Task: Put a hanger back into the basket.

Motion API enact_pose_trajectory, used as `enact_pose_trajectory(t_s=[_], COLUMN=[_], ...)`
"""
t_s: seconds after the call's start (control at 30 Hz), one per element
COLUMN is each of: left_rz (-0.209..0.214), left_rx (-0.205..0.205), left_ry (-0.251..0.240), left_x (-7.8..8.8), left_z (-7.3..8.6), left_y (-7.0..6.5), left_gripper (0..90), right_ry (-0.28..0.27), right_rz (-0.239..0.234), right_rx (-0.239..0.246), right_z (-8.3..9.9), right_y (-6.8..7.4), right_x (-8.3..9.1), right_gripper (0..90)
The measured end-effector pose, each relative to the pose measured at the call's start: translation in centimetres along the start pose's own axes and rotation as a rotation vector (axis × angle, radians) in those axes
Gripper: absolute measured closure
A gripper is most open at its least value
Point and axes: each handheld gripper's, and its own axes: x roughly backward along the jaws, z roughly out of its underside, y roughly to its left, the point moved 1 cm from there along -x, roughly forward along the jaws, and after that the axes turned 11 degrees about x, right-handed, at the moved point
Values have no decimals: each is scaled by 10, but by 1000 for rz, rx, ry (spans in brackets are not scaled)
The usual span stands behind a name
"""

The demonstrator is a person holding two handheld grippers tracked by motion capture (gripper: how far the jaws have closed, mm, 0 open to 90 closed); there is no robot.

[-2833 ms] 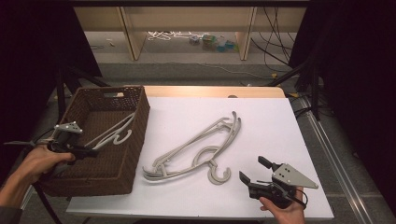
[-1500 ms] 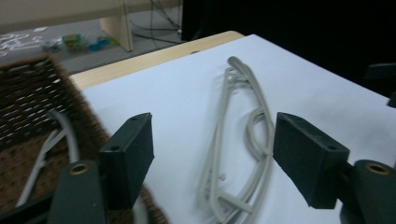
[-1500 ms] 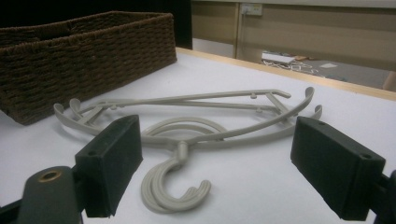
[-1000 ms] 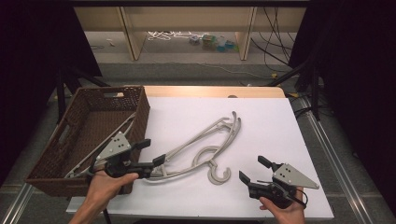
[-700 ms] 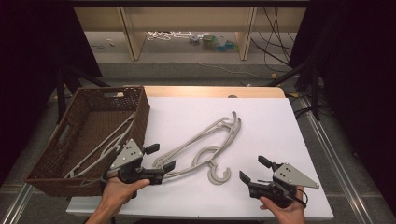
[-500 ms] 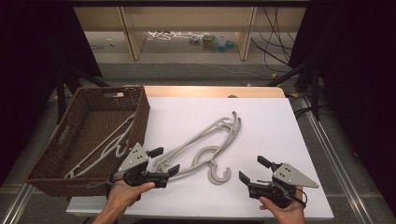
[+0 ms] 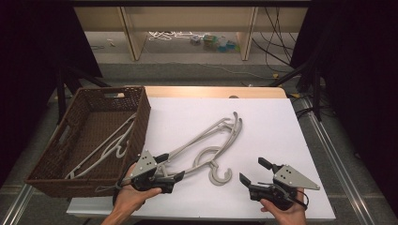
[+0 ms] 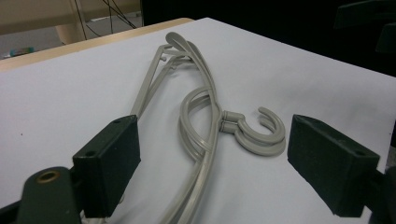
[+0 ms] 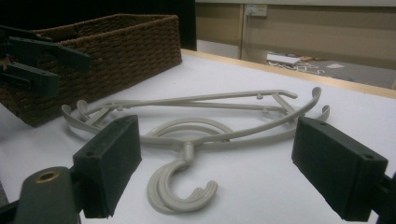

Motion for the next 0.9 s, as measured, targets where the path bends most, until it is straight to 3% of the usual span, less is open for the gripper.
enact_pose_trajectory(t_s=[0.6, 0.73, 0.77, 0.9], left_rz=[23, 19, 15, 3], left_rx=[-66, -121, -151, -191], left_ry=[135, 190, 229, 310], left_x=[-34, -45, -46, -60], left_z=[0, 0, 0, 3], left_y=[-4, -4, -3, -5], left_gripper=[193, 239, 259, 278], right_ry=[7, 12, 12, 12], right_rz=[-3, 2, 3, -7], right_rx=[6, 8, 9, -8], right_z=[-1, -1, -1, -1], right_y=[2, 3, 2, 3], right_x=[-1, -1, -1, 0], right_gripper=[166, 166, 166, 166])
